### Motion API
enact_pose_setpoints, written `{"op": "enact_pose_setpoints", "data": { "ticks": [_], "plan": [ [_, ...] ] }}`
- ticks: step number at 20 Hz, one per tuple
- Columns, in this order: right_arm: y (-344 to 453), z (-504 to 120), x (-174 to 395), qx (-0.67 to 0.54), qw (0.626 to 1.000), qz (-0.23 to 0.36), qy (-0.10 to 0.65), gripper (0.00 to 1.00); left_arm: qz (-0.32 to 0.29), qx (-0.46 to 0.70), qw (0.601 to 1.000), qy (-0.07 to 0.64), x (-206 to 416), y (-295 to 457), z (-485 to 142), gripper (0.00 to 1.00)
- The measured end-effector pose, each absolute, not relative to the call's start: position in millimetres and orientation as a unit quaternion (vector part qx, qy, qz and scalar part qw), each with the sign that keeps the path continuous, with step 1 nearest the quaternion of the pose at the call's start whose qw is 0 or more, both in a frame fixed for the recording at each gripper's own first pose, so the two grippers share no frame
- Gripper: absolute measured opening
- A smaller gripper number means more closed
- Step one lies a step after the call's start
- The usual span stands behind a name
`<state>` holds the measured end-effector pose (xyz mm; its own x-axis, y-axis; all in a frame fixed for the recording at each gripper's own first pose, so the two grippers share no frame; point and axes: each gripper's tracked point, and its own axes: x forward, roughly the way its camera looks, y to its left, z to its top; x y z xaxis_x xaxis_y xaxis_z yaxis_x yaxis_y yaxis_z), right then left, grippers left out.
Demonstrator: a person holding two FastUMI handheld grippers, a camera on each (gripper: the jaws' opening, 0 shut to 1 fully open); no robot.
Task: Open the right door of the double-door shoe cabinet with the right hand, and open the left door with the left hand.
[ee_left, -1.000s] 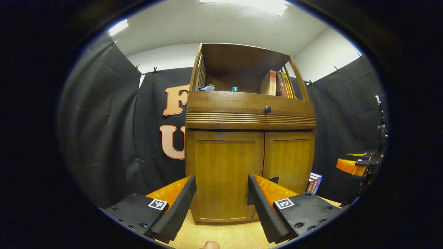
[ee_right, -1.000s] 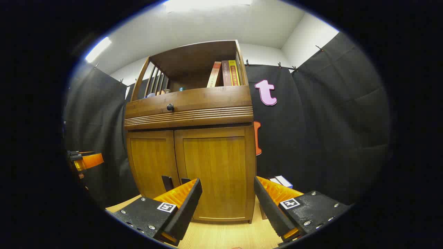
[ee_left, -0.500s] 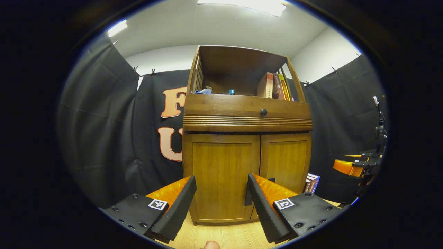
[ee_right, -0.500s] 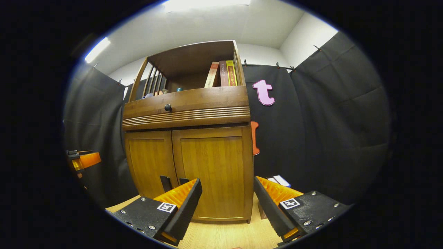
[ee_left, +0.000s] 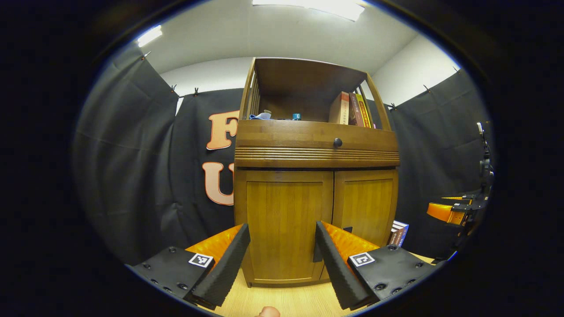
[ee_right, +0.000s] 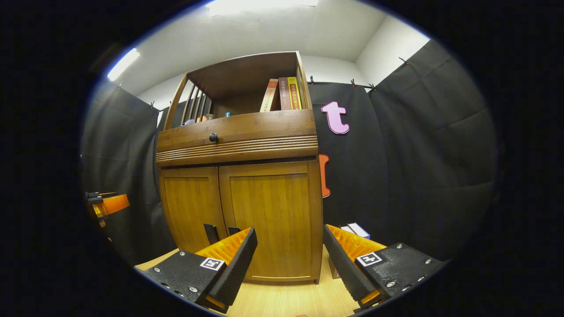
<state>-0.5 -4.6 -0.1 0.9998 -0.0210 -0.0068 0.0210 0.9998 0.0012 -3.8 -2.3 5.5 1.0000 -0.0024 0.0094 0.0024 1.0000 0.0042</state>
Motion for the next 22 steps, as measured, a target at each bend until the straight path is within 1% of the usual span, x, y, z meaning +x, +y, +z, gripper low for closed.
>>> {"op": "enact_pose_setpoints", "data": {
  "ticks": [6, 7, 8, 11, 12, 15, 16, 17, 19, 22],
  "plan": [
    [6, -11, 7, 0.003, 1.0, -0.004, 0.01, 0.93, 0.003, 0.004, 1.0, -0.004, -5, 4, 4, 0.95],
    [9, -14, 9, 0.005, 1.0, -0.002, 0.013, 0.93, 0.006, 0.005, 1.0, -0.003, -5, 7, 4, 0.96],
    [13, -19, 13, 0.008, 1.0, 0.001, 0.016, 0.93, 0.008, 0.006, 1.0, -0.003, -5, 8, 4, 0.94],
    [32, -37, 27, 0.014, 0.999, 0.018, 0.026, 0.93, 0.01, 0.006, 1.0, -0.002, -6, 10, 2, 0.96],
    [40, -42, 31, 0.015, 0.999, 0.026, 0.029, 0.93, 0.01, 0.006, 1.0, -0.002, -7, 11, 2, 0.95],
    [63, -52, 45, 0.014, 0.999, 0.041, 0.03, 0.94, 0.012, 0.008, 1.0, -0.002, -6, 14, 1, 0.95],
    [71, -56, 51, 0.012, 0.998, 0.045, 0.031, 0.94, 0.013, 0.008, 1.0, -0.001, -7, 15, 0, 0.96],
    [79, -62, 57, 0.012, 0.998, 0.05, 0.034, 0.93, 0.014, 0.008, 1.0, 0.0, -7, 17, -1, 0.95],
    [93, -78, 71, 0.013, 0.997, 0.061, 0.041, 0.93, 0.018, 0.007, 1.0, -0.001, -8, 22, -2, 0.96],
    [108, -98, 91, 0.012, 0.996, 0.068, 0.052, 0.94, 0.025, 0.007, 1.0, 0.002, -7, 30, -4, 0.95]
  ]
}}
